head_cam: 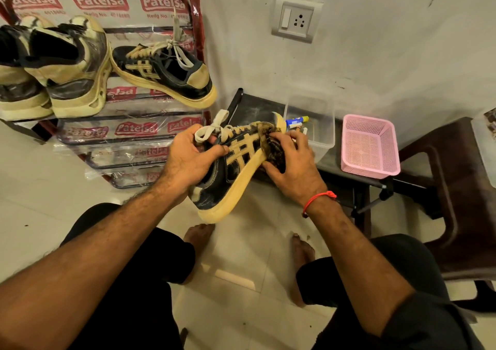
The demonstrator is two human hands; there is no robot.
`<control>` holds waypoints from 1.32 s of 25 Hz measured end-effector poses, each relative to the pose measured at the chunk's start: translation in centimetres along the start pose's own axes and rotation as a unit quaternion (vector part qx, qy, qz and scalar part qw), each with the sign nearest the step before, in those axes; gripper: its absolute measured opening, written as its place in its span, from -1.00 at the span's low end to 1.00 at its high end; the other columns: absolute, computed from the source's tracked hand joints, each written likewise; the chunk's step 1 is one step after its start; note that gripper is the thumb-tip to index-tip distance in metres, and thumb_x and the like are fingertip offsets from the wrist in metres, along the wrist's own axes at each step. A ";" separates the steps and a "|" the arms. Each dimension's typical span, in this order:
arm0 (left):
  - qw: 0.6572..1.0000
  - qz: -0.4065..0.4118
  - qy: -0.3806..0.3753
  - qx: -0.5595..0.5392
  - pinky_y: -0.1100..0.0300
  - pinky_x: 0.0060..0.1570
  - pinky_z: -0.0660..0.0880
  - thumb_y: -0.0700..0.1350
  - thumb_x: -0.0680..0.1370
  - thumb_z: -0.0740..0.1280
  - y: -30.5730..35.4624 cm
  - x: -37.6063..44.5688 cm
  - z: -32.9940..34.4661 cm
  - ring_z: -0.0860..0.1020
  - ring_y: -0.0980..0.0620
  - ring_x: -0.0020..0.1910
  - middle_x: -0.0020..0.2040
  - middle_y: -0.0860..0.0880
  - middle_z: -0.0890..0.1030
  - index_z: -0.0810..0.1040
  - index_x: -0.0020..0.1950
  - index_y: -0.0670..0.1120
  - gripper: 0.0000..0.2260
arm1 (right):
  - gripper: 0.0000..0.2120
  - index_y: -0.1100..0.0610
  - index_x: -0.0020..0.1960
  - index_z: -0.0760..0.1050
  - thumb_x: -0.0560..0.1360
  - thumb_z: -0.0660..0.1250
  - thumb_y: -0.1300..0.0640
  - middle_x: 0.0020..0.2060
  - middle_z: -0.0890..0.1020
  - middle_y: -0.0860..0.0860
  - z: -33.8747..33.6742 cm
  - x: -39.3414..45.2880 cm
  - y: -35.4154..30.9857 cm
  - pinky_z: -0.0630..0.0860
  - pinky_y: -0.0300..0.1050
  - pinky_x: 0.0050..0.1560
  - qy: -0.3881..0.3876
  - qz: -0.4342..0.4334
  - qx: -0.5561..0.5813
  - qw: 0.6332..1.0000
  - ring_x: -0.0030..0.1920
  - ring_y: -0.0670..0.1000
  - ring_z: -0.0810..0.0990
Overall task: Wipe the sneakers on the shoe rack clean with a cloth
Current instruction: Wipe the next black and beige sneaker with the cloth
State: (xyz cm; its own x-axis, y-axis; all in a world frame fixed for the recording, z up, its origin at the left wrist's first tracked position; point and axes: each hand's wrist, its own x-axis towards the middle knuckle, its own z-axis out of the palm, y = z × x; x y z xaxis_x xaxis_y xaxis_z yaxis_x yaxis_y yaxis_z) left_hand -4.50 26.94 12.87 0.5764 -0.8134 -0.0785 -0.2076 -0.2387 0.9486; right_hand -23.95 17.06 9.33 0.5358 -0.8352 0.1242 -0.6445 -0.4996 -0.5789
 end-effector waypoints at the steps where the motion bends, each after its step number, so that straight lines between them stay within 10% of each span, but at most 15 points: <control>1: 1.000 -0.002 0.009 -0.027 0.11 -0.08 0.69 -0.24 0.48 0.52 0.2 0.0 -0.3 0.70 0.16 -0.08 -0.05 0.03 0.70 0.53 -0.10 -0.07 -0.81 | -0.40 0.03 0.48 0.29 0.50 0.44 0.11 0.39 0.27 0.09 0.2 -0.1 -0.1 0.41 0.05 0.38 -0.005 -0.001 0.030 1.000 0.38 0.12 0.32; 7: 0.999 -0.011 -0.016 -0.028 0.08 -0.06 0.69 -0.25 0.47 0.52 -0.6 -0.1 -0.2 0.71 0.06 -0.02 -0.03 -0.04 0.72 0.53 -0.09 -0.09 -0.81 | -0.60 0.14 0.30 0.52 0.47 0.44 0.17 0.14 0.55 0.07 -0.9 -0.1 -0.7 0.51 -0.05 0.28 0.036 -0.049 0.054 0.997 0.18 0.01 0.50; 17: 0.999 0.021 -0.029 0.009 0.15 -0.06 0.67 -0.22 0.47 0.53 -0.4 0.0 0.4 0.69 0.13 -0.01 -0.01 0.01 0.70 0.54 -0.04 -0.15 -0.81 | -0.50 -0.01 0.47 0.40 0.54 0.36 0.13 0.11 0.46 0.08 -1.4 0.5 1.6 0.56 0.01 0.14 0.080 -0.038 -0.042 0.995 0.10 0.04 0.47; 29: 0.999 -0.003 -0.032 0.025 0.08 0.01 0.66 -0.25 0.45 0.54 -1.3 0.2 -0.4 0.70 0.08 -0.01 -0.03 -0.03 0.71 0.56 -0.05 -0.18 -0.82 | -0.65 0.03 0.29 0.56 0.53 0.39 -0.01 0.10 0.53 0.05 -0.5 -0.3 -0.2 0.57 -0.04 0.06 -0.024 -0.094 -0.074 0.993 0.12 0.04 0.50; 33: 0.997 0.023 -0.056 0.043 0.30 -0.14 0.62 -0.24 0.46 0.53 -0.6 0.1 -0.2 0.68 0.13 -0.03 -0.05 -0.02 0.69 0.56 -0.03 -0.19 -0.81 | -0.73 0.03 0.19 0.61 0.50 0.43 0.06 0.03 0.53 0.07 -2.3 0.9 1.6 0.60 0.00 -0.04 0.099 -0.059 -0.065 0.991 0.03 0.08 0.55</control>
State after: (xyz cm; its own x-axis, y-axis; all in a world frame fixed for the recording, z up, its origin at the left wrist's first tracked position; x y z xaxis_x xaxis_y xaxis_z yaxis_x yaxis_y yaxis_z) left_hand -4.21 27.13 12.35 0.4735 -0.8777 -0.0741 -0.3014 -0.2405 0.9227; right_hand -25.75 14.95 10.34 0.5022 -0.7916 0.3480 -0.6556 -0.6110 -0.4438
